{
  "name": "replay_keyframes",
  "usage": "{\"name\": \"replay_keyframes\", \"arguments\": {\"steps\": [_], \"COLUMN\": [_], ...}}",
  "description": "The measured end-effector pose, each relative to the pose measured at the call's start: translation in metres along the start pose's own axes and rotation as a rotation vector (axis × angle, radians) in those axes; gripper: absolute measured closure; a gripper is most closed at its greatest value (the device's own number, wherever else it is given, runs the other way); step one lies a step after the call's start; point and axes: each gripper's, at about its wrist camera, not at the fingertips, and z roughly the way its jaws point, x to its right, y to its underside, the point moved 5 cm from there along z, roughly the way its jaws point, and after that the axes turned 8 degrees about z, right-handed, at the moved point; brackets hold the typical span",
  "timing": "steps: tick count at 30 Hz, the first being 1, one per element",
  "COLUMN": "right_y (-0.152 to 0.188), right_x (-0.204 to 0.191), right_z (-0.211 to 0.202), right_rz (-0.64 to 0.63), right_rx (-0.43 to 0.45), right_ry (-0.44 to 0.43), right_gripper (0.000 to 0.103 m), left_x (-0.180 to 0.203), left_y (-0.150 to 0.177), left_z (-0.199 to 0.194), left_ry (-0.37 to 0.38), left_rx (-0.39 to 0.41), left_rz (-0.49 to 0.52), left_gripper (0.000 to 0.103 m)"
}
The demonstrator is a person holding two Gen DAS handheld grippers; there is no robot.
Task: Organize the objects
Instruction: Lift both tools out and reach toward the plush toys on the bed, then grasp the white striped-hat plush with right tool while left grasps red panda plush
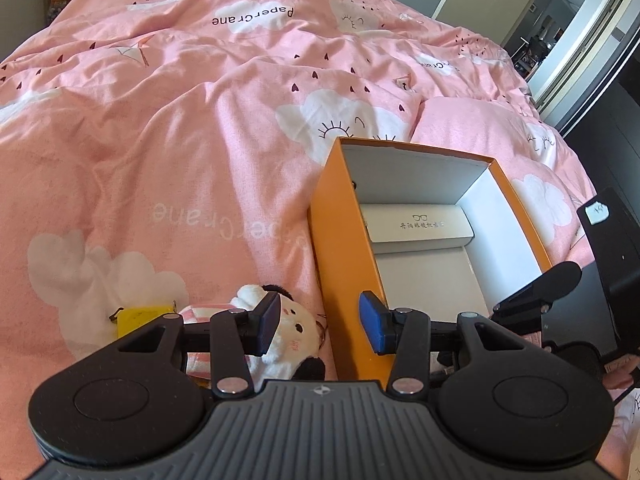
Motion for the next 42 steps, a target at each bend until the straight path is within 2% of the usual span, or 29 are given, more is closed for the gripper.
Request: {"name": "replay_keyframes", "arguments": {"steps": [5,8,10,14,17,20,23,26,28,29,35,38,42], "right_y": [0.001,0.0,-0.002,-0.008,-0.015,-0.024,-0.031,-0.038,-0.041,-0.042,-0.042,-0.045,-0.048], "right_x": [-0.004,-0.007,-0.013,-0.035,-0.058,-0.083,-0.101,-0.113,-0.119,-0.121,-0.126,-0.128,-0.131], "right_z": [-0.006,-0.024,-0.04,-0.068,-0.071,-0.068,-0.058,-0.047,-0.036,-0.031,-0.008,0.003,0.015], "right_rz": [0.005,0.016,0.022,0.01,-0.073,-0.173,-0.254,-0.319,-0.369,-0.393,-0.553,-0.633,-0.705], "right_rx": [0.024,0.106,0.185,0.318,0.383,0.424,0.436,0.425,0.393,0.382,0.313,0.289,0.256], "right_ry": [0.018,0.034,0.038,0.014,0.033,0.064,0.082,0.095,0.096,0.107,0.172,0.219,0.268], "right_gripper": [0.078,0.065,0.064,0.064,0.065,0.065,0.064,0.063,0.058,0.055,0.054,0.048,0.046], "left_x": [-0.001,-0.005,-0.012,-0.035,-0.051,-0.067,-0.073,-0.069,-0.064,-0.063,-0.067,-0.072,-0.077], "left_y": [0.001,0.002,0.004,0.018,0.036,0.064,0.086,0.097,0.101,0.103,0.111,0.118,0.115], "left_z": [-0.007,-0.021,-0.034,-0.055,-0.064,-0.062,-0.053,-0.041,-0.033,-0.029,-0.004,0.009,0.014], "left_ry": [-0.016,-0.028,-0.049,-0.105,-0.119,-0.107,-0.107,-0.115,-0.104,-0.098,-0.133,-0.122,-0.107], "left_rx": [-0.013,-0.001,0.018,0.027,0.005,-0.045,-0.072,-0.095,-0.106,-0.102,-0.078,-0.096,-0.073], "left_rz": [0.015,0.016,-0.011,-0.152,-0.266,-0.426,-0.52,-0.528,-0.537,-0.545,-0.593,-0.627,-0.662], "left_gripper": [0.051,0.051,0.051,0.051,0.051,0.051,0.051,0.051,0.049,0.047,0.047,0.047,0.044]}}
